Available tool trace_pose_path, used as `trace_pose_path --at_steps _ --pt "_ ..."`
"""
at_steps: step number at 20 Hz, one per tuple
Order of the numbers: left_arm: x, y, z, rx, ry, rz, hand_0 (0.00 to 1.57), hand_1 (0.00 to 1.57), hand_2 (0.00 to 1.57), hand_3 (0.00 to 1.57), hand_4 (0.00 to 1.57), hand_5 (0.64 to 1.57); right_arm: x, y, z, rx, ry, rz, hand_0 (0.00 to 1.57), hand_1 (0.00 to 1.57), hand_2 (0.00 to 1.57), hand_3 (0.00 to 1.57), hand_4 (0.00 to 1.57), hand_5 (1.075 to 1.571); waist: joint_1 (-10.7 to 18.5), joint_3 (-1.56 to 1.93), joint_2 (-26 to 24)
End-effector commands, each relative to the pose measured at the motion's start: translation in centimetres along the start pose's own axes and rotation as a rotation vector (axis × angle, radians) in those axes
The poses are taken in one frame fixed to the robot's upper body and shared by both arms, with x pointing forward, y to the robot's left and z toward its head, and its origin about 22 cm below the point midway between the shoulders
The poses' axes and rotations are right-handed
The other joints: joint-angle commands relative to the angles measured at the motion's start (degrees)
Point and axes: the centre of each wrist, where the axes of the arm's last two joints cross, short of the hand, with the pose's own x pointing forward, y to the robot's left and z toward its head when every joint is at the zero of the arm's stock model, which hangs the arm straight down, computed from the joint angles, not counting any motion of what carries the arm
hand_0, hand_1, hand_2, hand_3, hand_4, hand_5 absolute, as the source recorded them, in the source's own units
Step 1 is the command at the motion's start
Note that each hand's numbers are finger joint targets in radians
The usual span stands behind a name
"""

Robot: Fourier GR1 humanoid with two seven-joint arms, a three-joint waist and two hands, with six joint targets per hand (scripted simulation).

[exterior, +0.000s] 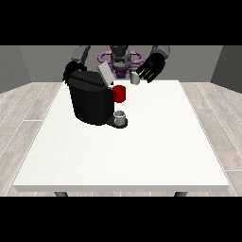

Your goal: Insert the coffee pod into the coffee machine and close the lid

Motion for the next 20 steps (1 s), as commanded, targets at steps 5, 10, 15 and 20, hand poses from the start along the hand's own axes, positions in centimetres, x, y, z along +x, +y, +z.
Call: trace_pose_path --at_steps 5,10,15,20 --pt "1.0 3.9 -0.6 0.097 -0.032 -0.021 1.28 1.28 1.34 1.28 0.52 1.571 3.2 1.7 -0.7 0.028 -0.054 0.007 0.0 0.0 0.0 0.0 0.51 1.571 -4.3 -0.01 3.9" --pt "4.1 2.1 -2.0 0.062 -0.022 -0.022 1.26 1.26 1.3 1.24 0.49 1.571 3.3 1.2 -1.5 -0.005 -0.063 0.036 0.0 0.0 0.0 0.0 0.54 1.571 -3.2 0.01 3.4" --pt "3.6 3.3 -1.9 0.076 -0.024 -0.014 1.31 1.31 1.33 1.23 0.49 1.571 4.4 -0.5 -2.0 -0.008 -0.109 0.046 0.0 0.0 0.0 0.0 0.48 1.571 -4.6 0.01 6.3" --pt "3.7 2.0 -2.0 0.015 -0.031 -0.009 1.32 1.32 1.33 1.23 0.51 1.571 2.8 -1.7 -1.4 -0.05 -0.036 0.039 0.0 0.0 0.0 0.0 0.48 1.571 -2.4 0.02 3.6"
